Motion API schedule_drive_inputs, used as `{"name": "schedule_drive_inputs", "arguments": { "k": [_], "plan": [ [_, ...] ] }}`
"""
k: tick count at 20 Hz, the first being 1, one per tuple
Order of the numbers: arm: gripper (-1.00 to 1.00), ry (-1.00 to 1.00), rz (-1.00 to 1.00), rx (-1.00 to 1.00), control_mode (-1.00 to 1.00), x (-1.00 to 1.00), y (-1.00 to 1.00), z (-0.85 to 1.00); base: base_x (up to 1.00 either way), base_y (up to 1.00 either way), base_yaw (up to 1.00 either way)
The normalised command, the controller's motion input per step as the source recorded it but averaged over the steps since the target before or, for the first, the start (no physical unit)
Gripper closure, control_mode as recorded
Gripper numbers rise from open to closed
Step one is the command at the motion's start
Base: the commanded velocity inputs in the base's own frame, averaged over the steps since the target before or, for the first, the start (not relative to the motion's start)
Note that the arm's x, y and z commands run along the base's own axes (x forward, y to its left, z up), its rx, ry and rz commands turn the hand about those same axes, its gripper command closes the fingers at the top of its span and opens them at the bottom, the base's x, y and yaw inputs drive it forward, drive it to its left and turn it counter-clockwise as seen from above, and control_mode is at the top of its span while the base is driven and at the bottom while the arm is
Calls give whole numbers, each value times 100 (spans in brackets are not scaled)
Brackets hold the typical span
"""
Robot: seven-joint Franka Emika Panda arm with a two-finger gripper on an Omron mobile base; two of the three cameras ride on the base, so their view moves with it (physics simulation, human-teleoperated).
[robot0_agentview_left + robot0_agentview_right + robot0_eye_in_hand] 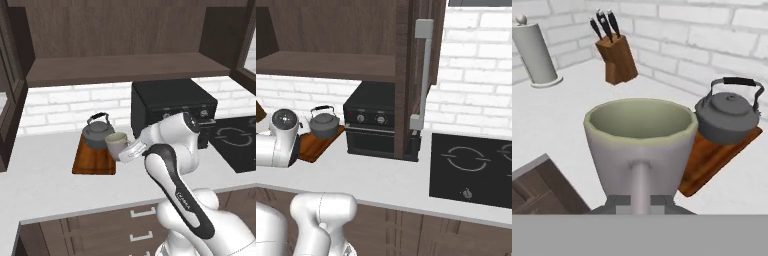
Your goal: Pick the kettle from the counter and place it on the tray. Then pick the mug from the cabinet and place it on the tray. Then close the cabinet doors.
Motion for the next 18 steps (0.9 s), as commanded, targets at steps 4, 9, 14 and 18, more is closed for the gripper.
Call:
{"name": "schedule_drive_inputs", "arguments": {
  "k": [4,9,14,18],
  "plan": [
    [100,0,16,-1,-100,42,9,-50,0,0,0],
    [100,0,10,-6,-100,45,12,-44,0,0,0],
    [100,0,0,-10,-100,46,19,-37,0,0,0],
    [100,0,0,-8,-100,47,22,-37,0,0,0]
  ]
}}
